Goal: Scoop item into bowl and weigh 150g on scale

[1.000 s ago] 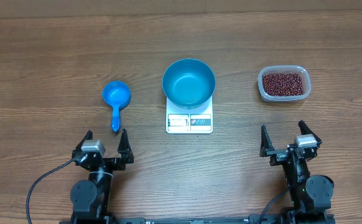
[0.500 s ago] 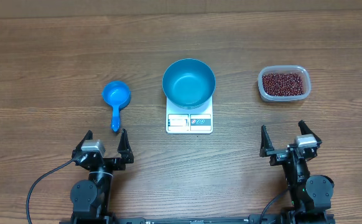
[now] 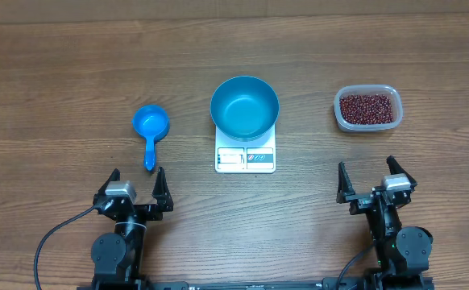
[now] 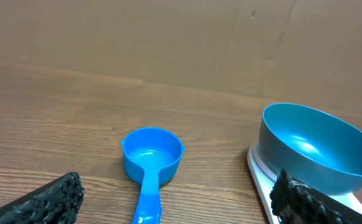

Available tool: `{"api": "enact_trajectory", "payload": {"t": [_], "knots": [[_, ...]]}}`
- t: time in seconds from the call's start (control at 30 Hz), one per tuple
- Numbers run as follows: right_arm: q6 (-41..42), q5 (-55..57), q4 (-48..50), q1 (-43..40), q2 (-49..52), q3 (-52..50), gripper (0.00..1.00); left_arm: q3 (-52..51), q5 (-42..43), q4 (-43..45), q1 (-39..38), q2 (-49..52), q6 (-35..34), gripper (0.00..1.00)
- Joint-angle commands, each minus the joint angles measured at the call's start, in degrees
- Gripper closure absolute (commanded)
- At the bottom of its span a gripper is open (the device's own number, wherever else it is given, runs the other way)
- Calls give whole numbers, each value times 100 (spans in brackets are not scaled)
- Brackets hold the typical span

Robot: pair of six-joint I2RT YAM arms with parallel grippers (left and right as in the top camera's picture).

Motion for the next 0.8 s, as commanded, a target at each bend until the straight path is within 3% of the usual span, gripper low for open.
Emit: {"api": "enact_trajectory", "payload": {"t": [0.0,0.77], "knots": [[-4,9,33,26,-63,-59,0,-22,63,0,37,-50,-96,0],[-4,9,33,26,-63,-59,0,-22,-83,9,37,-50,-92,0]]}}
